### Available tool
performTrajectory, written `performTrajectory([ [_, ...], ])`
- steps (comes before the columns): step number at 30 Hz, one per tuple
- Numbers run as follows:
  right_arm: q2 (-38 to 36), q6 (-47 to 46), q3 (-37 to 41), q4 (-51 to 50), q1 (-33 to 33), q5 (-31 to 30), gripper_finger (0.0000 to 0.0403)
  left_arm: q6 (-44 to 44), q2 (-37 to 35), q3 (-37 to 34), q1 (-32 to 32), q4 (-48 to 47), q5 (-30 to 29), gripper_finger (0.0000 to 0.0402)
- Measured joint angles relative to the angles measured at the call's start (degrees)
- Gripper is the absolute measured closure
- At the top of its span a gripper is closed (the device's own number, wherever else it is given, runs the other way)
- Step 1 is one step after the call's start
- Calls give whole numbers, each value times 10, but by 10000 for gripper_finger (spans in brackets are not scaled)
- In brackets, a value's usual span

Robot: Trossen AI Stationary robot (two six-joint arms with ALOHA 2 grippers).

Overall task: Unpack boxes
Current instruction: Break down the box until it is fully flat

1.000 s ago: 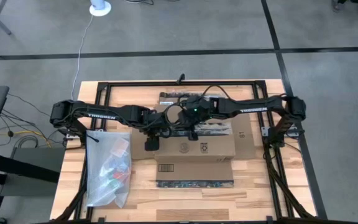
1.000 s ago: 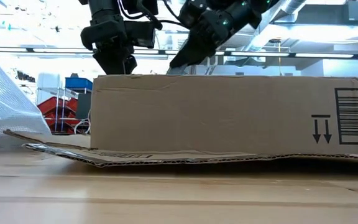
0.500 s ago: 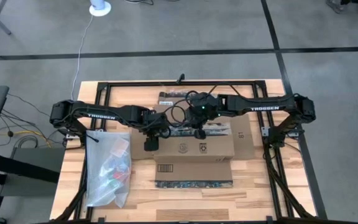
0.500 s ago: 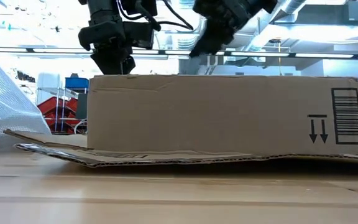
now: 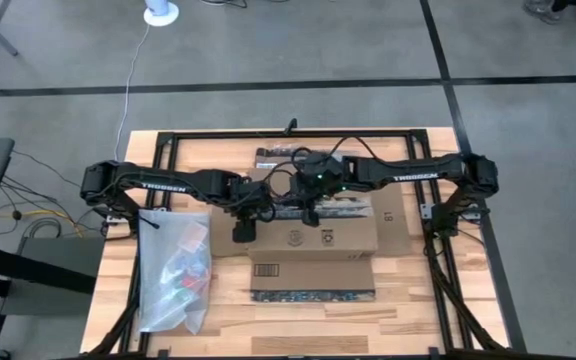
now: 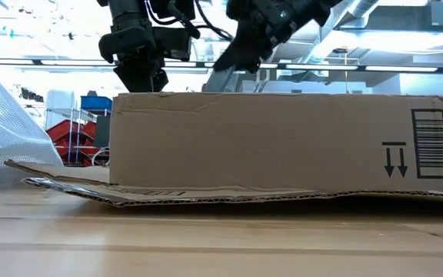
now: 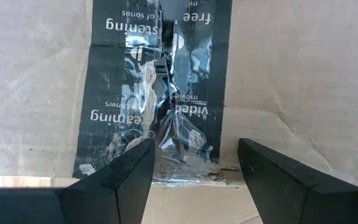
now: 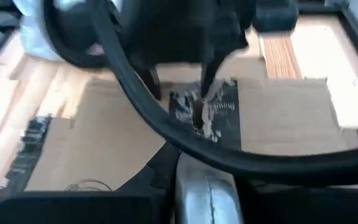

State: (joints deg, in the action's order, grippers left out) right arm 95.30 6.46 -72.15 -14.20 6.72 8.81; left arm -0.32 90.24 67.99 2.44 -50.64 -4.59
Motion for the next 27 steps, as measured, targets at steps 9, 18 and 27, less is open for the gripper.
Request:
performTrajectory([
  [9, -1, 11, -1, -28, 13, 1, 339, -2, 0, 0, -1, -1, 0, 183],
  [18, -1, 26, 2, -89, 18, 0, 339, -2, 0, 0, -1, -3, 0, 183],
  [27, -44, 22, 2, -175, 17, -3, 339, -1, 0, 0, -1, -4, 1, 183],
])
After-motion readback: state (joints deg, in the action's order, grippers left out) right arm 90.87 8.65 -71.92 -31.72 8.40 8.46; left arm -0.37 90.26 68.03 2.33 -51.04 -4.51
